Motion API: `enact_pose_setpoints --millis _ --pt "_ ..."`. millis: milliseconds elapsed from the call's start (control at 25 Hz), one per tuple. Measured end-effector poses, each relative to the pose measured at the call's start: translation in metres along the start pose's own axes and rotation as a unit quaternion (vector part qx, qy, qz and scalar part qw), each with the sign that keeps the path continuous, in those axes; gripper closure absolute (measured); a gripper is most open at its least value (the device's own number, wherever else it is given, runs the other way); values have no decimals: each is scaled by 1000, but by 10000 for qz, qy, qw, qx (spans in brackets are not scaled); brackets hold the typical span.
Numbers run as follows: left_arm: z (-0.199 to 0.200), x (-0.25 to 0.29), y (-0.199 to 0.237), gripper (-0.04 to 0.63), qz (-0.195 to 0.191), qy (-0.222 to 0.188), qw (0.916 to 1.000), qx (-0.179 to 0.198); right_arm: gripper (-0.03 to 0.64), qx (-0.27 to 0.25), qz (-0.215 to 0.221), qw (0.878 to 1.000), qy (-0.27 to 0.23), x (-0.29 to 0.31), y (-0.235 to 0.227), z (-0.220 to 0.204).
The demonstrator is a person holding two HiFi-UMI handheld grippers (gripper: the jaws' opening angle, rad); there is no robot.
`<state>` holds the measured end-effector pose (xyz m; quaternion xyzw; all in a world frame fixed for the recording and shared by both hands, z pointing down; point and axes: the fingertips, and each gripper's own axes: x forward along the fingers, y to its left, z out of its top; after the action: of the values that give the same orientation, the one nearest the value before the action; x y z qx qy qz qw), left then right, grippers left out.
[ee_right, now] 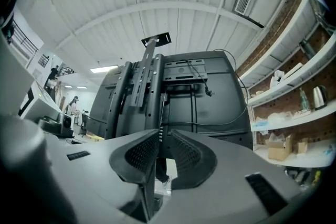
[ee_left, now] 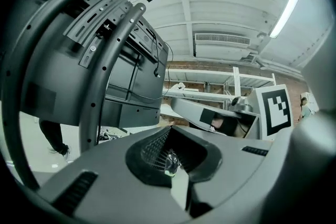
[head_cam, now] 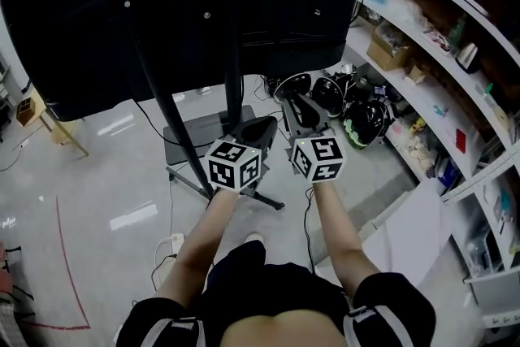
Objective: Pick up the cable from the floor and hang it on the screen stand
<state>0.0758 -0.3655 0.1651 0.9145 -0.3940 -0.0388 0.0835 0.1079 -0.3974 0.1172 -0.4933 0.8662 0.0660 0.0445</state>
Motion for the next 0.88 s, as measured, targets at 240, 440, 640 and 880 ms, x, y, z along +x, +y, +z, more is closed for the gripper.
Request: enact_pose_setpoints --millis 240,440,640,880 --pt "-27 -41 -24 588 253 110 9996 1 592 333 -117 9992 169 -61 33 -12" --pt "-43 -78 -51 588 280 156 9995 69 592 633 -197 9977 142 -108 57 -14" --pt "-55 -113 -78 588 208 152 9996 70 592 689 -286 9972 109 -146 83 -14" --pt "-67 -148 -100 588 238 139 9996 72 594 822 -277 9959 271 -174 112 -27"
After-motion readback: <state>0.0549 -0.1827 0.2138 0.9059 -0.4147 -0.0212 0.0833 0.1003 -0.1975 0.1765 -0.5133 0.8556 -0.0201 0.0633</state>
